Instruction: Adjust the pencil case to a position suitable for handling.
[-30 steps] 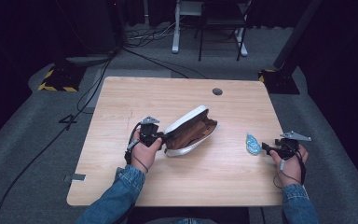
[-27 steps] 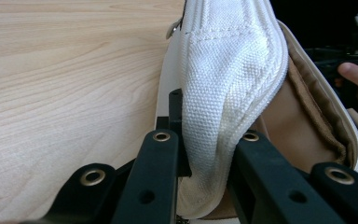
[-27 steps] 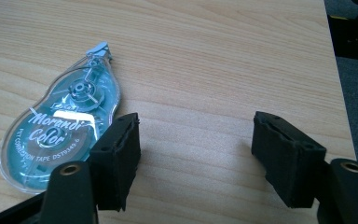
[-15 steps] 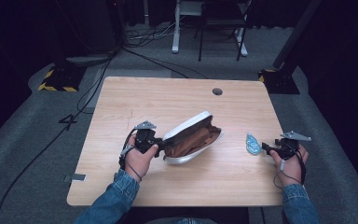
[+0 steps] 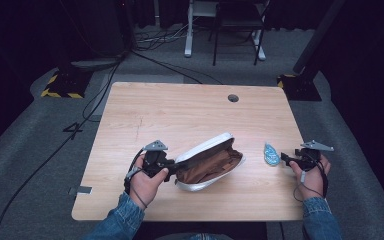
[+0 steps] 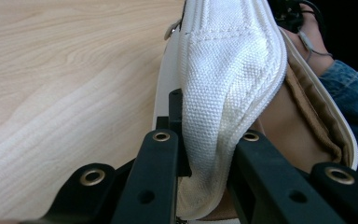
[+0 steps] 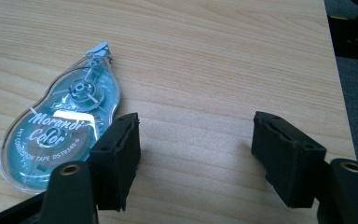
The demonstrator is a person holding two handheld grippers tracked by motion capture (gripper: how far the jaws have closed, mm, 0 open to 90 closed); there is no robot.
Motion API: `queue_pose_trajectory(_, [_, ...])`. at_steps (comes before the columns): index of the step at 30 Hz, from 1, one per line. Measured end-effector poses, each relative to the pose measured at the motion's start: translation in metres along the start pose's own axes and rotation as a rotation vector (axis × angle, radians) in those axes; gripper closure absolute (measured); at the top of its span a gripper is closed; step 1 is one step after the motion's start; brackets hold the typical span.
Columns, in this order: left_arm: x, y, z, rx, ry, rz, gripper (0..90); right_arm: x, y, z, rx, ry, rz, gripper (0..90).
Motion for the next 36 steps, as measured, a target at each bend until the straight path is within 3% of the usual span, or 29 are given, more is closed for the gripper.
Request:
queue_pose_trajectory(3, [-0.005, -0.005, -0.002, 0.012, -0.025, 0.003, 83.7, 0.000, 0.000, 0.000, 0.001, -0.001, 0.002, 32.6])
queue_pose_trajectory(11, [-0.016, -0.018, 0.003, 0.050, -0.043, 0.015, 83.6, 0.000, 0.000, 0.000, 0.000, 0.000, 0.000, 32.7])
queue_pose_trajectory(27, [-0.041, -0.031, 0.010, 0.111, -0.128, 0.029, 83.5, 0.000, 0.000, 0.000, 0.000, 0.000, 0.000, 32.6])
queue_pose_trajectory(36, [-0.042, -0.037, 0.015, 0.151, -0.163, 0.024, 83.4, 0.000, 0.000, 0.000, 0.001, 0.000, 0.001, 32.6])
Point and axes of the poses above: each handheld gripper's, and its own axes: z roughly forward along the jaws, y roughly out of its top, x roughly to its left, the point moved 6 cm from there along z, roughly forward along the jaws, and after that the axes turned 2 degrees about -x, right-handed, at the moved point
